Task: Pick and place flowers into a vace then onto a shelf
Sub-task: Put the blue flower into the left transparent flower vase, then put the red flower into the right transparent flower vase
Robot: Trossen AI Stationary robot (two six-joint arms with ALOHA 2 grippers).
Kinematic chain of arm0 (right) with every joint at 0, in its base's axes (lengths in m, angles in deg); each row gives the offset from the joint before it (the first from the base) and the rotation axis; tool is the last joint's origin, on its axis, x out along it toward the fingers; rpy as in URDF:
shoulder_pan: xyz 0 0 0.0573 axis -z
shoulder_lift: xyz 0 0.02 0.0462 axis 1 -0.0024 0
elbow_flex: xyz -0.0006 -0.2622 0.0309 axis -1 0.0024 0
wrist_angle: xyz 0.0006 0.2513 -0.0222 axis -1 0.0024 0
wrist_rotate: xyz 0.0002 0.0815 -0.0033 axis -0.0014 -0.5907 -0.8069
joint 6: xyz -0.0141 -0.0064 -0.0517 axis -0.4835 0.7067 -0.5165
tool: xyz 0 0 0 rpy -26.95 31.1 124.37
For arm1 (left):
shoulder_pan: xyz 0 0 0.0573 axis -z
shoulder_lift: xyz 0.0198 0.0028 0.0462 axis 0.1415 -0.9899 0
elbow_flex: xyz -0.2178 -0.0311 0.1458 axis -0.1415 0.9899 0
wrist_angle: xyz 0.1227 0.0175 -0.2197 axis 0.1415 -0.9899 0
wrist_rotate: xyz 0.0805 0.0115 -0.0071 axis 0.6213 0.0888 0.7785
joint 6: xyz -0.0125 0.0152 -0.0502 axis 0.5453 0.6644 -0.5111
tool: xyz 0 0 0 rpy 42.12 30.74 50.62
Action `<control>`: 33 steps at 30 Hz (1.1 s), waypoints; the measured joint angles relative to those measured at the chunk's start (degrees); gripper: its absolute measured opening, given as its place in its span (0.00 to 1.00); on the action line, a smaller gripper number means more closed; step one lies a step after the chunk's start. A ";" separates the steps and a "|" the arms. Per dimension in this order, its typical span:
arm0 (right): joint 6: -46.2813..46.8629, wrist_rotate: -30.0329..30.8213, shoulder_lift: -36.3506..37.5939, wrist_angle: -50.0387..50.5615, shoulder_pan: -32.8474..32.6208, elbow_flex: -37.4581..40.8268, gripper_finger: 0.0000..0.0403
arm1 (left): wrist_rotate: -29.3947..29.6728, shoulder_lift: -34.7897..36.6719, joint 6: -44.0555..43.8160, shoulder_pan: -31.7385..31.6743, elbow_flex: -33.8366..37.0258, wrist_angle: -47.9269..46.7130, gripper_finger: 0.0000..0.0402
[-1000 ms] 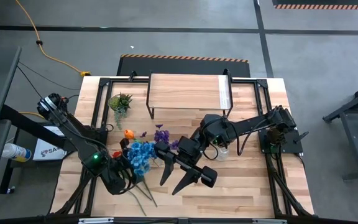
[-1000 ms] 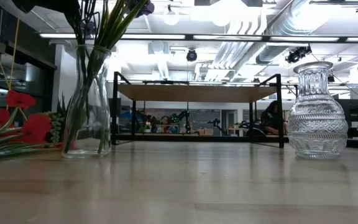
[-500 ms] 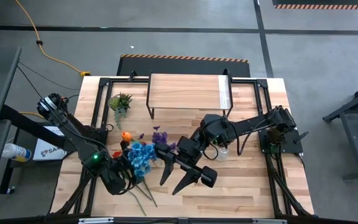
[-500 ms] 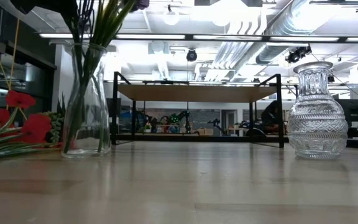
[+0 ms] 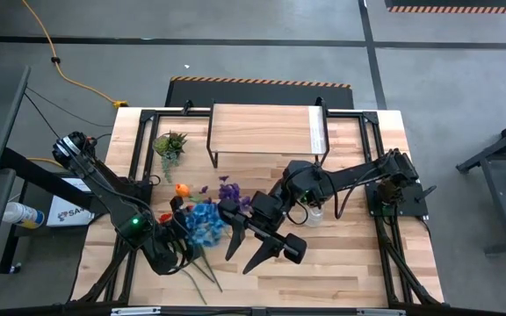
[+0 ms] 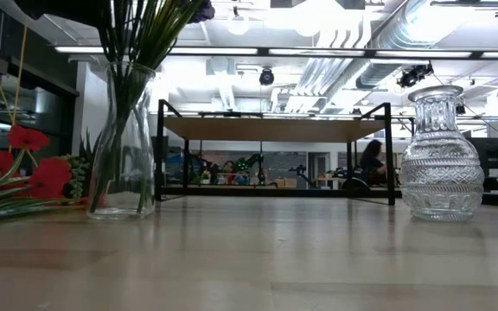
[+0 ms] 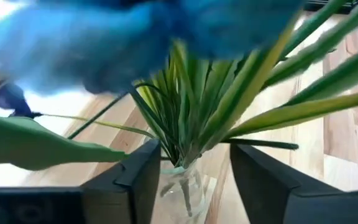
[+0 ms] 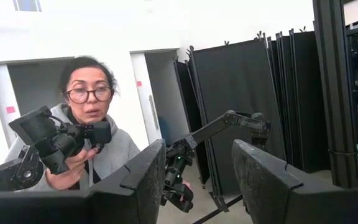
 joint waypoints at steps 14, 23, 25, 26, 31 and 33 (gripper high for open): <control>0.07 -0.33 0.00 0.00 -0.02 0.00 0.44 | -9.25 7.74 0.43 3.50 -0.09 0.02 0.71; 0.82 -4.15 0.00 0.02 0.00 0.00 0.44 | -10.52 10.18 -7.40 12.69 -0.09 0.00 0.70; 1.60 -5.27 0.00 0.01 -0.01 0.00 0.44 | -10.27 10.21 -10.49 14.79 -0.09 0.06 0.70; 1.66 -5.71 0.00 0.02 0.00 0.00 0.44 | -10.22 10.21 -12.09 15.81 -0.09 0.09 0.70; 3.08 -6.62 0.00 0.02 -0.02 0.00 0.43 | -9.82 10.21 -18.54 20.00 -0.07 1.18 0.70; 3.97 -7.07 0.00 0.04 -0.02 0.00 0.42 | -9.48 10.21 -20.86 21.61 -0.07 2.03 0.70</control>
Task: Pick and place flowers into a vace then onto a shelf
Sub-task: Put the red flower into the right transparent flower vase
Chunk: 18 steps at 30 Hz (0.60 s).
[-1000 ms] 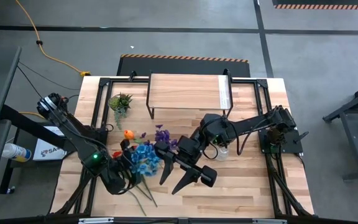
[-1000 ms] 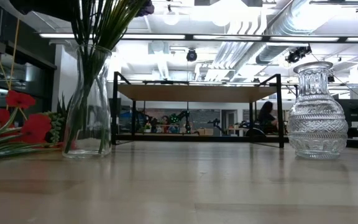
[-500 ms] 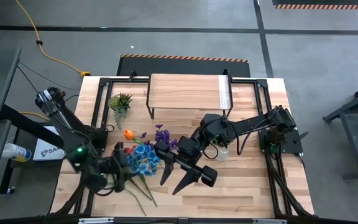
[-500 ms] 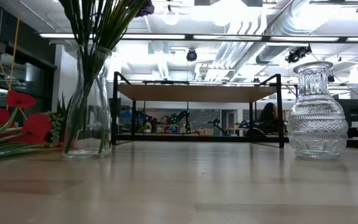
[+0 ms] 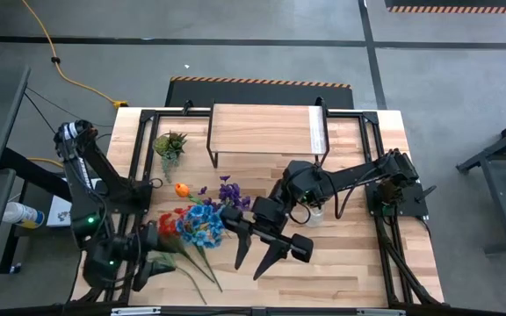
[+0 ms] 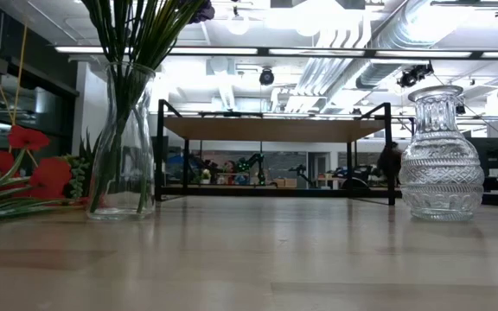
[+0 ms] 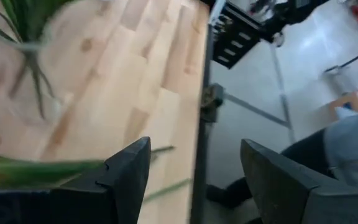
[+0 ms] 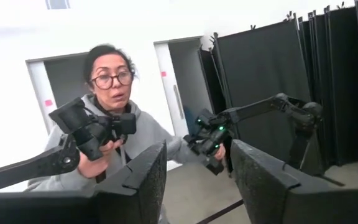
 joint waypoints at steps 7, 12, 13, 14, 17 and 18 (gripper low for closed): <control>2.72 -2.76 -0.02 0.00 -1.03 0.00 0.38 | 1.53 0.00 -7.74 6.01 0.00 -0.15 0.70; 2.74 -2.61 -0.02 0.11 -2.97 0.00 0.36 | 4.81 0.00 -11.70 9.76 0.02 -0.98 0.70; 2.77 -2.52 -0.02 0.16 -3.41 0.00 0.36 | 5.15 0.00 -12.37 10.36 0.02 -1.07 0.70; 3.18 -2.48 0.00 0.28 -3.85 0.00 0.36 | 5.26 0.00 -12.98 10.84 0.02 -1.07 0.70; 5.02 -1.10 -0.02 1.30 -5.41 0.00 0.36 | 5.21 -0.02 -13.85 11.71 0.04 -1.16 0.70; 5.44 -0.36 -0.02 2.12 -6.00 0.00 0.36 | 5.23 -0.02 -13.87 11.96 0.04 -1.18 0.70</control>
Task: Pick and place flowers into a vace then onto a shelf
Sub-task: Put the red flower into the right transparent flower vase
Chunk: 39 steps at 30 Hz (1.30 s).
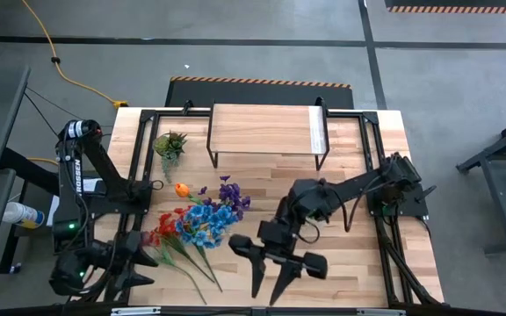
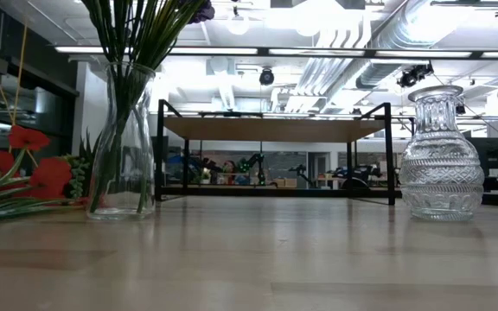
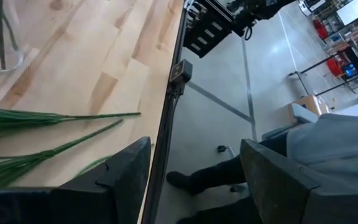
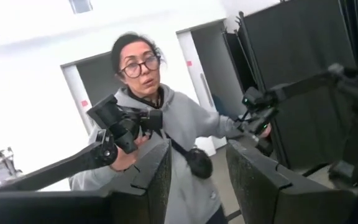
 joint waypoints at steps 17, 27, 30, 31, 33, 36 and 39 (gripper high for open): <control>5.37 32.28 -0.02 21.43 -11.10 0.02 0.36 | -8.05 -0.02 0.22 0.28 0.02 -0.52 0.70; 5.41 47.35 -0.02 23.60 -16.09 0.02 0.36 | -9.01 -0.02 0.17 0.28 0.02 0.88 0.70; 5.43 51.10 -0.02 24.42 -17.13 0.02 0.36 | -8.61 -0.02 0.07 0.22 0.02 2.41 0.70; 5.43 52.36 -0.02 25.02 -17.46 0.02 0.36 | -8.59 -0.02 0.02 0.22 0.02 3.09 0.70; 5.39 54.69 -0.02 26.07 -18.12 0.02 0.35 | -8.52 -0.02 0.03 0.22 0.02 3.92 0.70; 5.83 57.51 -0.02 27.23 -18.92 0.02 0.35 | -7.74 -0.02 0.03 0.22 0.02 4.53 0.70; 7.39 59.12 -0.02 28.94 -19.44 0.02 0.35 | -7.07 -0.02 0.04 0.20 0.02 5.94 0.70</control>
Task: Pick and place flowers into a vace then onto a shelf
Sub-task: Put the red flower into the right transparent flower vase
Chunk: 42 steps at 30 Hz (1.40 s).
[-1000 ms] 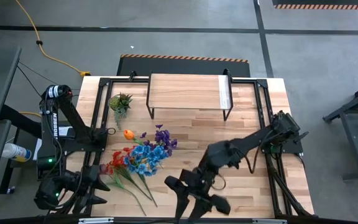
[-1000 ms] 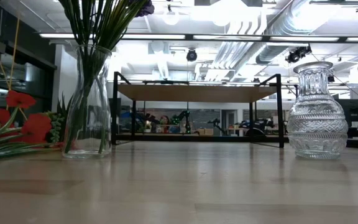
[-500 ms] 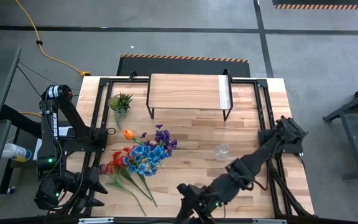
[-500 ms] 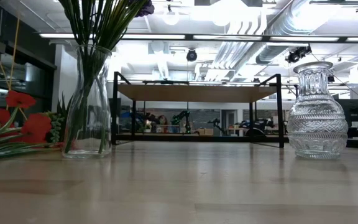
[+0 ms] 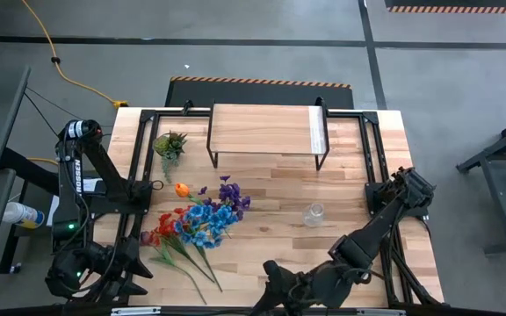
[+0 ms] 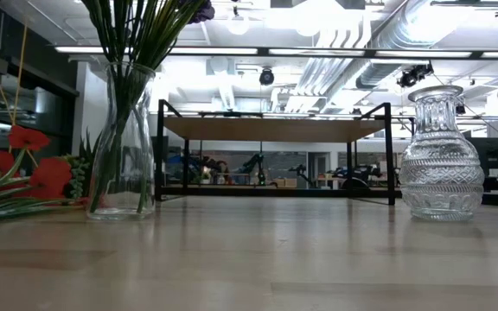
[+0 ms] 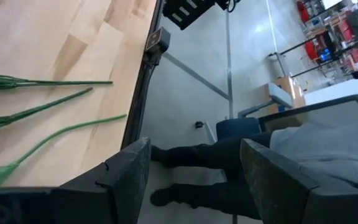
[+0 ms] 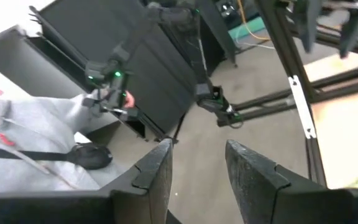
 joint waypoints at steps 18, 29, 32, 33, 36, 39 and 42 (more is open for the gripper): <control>2.48 0.28 0.00 3.28 -0.06 0.00 0.35 | -0.45 -10.82 -10.50 -0.23 0.10 0.30 0.70; -1.37 -0.18 0.00 3.17 1.53 0.00 0.35 | -4.75 -16.81 -35.21 -1.58 0.00 -1.33 0.70; -2.93 -0.44 0.00 3.15 2.17 0.00 0.35 | -6.82 -16.79 -39.26 -3.16 0.00 -3.01 0.70; -3.66 -0.43 0.00 3.13 2.38 0.00 0.35 | -7.12 -16.79 -40.27 -4.04 0.00 -3.85 0.70; -6.24 -0.42 0.00 3.02 3.02 0.00 0.35 | -7.25 -16.79 -42.13 -6.66 0.00 -5.57 0.70; -9.02 -0.41 0.00 1.89 3.67 0.00 0.35 | -9.46 -16.78 -43.25 -8.90 0.00 -6.85 0.70; -12.33 -0.51 0.00 0.50 4.34 0.00 0.35 | -14.93 -16.76 -43.96 -11.89 0.00 -7.03 0.70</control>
